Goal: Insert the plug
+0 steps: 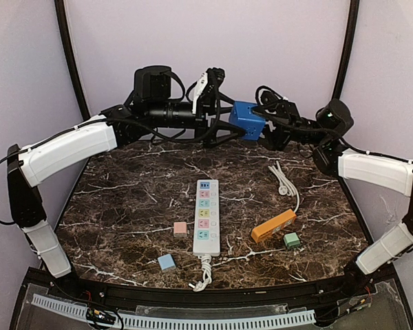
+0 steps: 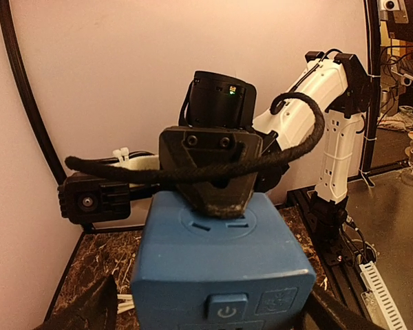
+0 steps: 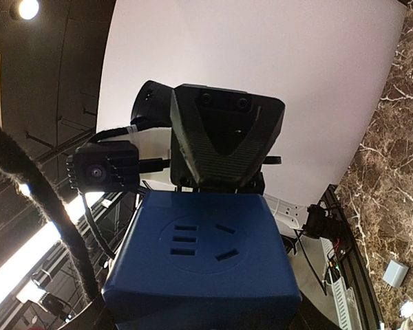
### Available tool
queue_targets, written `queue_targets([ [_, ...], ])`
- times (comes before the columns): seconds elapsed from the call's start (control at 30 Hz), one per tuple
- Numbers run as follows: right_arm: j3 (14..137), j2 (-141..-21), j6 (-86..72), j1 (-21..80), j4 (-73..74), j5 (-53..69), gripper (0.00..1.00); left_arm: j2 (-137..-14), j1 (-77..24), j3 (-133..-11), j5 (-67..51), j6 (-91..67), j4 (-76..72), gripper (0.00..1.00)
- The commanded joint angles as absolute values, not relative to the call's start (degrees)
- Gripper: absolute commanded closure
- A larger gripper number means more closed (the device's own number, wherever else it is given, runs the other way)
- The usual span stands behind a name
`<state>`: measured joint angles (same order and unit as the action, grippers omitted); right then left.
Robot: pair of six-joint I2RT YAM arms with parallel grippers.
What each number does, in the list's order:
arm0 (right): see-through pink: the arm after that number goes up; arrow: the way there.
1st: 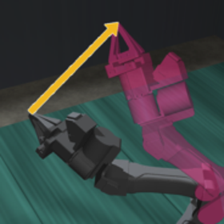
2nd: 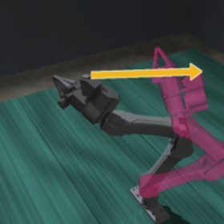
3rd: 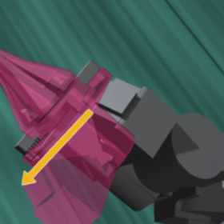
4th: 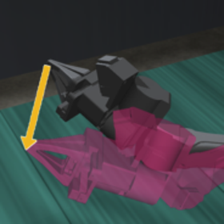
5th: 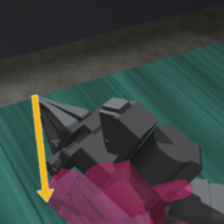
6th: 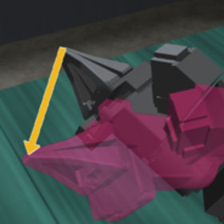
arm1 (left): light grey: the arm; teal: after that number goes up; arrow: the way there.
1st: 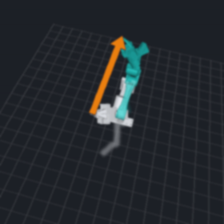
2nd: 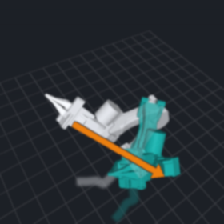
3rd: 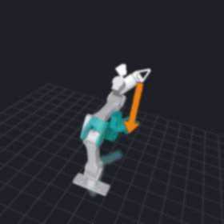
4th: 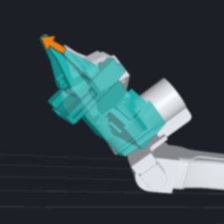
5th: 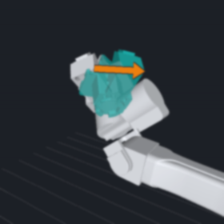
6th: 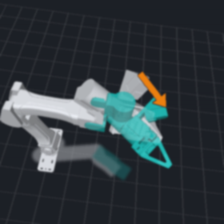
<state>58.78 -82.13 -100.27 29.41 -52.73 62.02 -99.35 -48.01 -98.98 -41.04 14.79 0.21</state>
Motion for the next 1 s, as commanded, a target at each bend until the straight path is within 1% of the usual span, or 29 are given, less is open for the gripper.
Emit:
queue_targets([
  [0.0,59.0,-83.3,-100.8,30.1,-57.0,61.7,1.0,-99.3,-48.4,-100.2,-40.8,15.9,1.6,0.15],
  [0.4,59.8,-84.9,-102.1,30.5,-58.9,61.9,1.0,-100.0,-48.6,-100.1,-39.5,16.1,2.1,0.2],
  [0.53,60.0,-85.3,-102.8,30.6,-59.8,62.0,1.0,-100.2,-48.6,-100.1,-39.3,16.4,1.9,0.2],
  [0.6,60.1,-85.4,-103.1,30.6,-60.0,61.9,1.0,-100.2,-48.6,-99.9,-39.2,16.9,2.0,0.17],
  [0.7,60.2,-85.5,-103.4,30.6,-60.0,61.9,1.0,-100.3,-48.7,-99.7,-38.8,17.2,2.1,0.16],
  [0.83,59.9,-85.5,-103.5,30.6,-60.0,61.8,1.0,-100.3,-48.7,-99.7,-38.4,17.6,1.5,0.23],
  [0.87,59.7,-85.5,-103.6,30.6,-60.1,61.8,1.0,-100.3,-48.6,-99.7,-38.4,17.7,1.5,0.28],
  [0.9,59.6,-85.5,-103.6,30.6,-60.1,61.7,1.0,-100.3,-48.7,-99.7,-38.3,17.7,1.5,0.31],
  [0.93,59.6,-85.4,-103.6,30.5,-60.2,61.6,1.0,-100.3,-48.7,-99.7,-38.3,17.7,1.5,0.36],
  [0.97,59.5,-85.4,-103.6,30.6,-60.3,61.6,1.0,-100.4,-48.7,-99.7,-38.3,17.7,1.5,0.39],
])
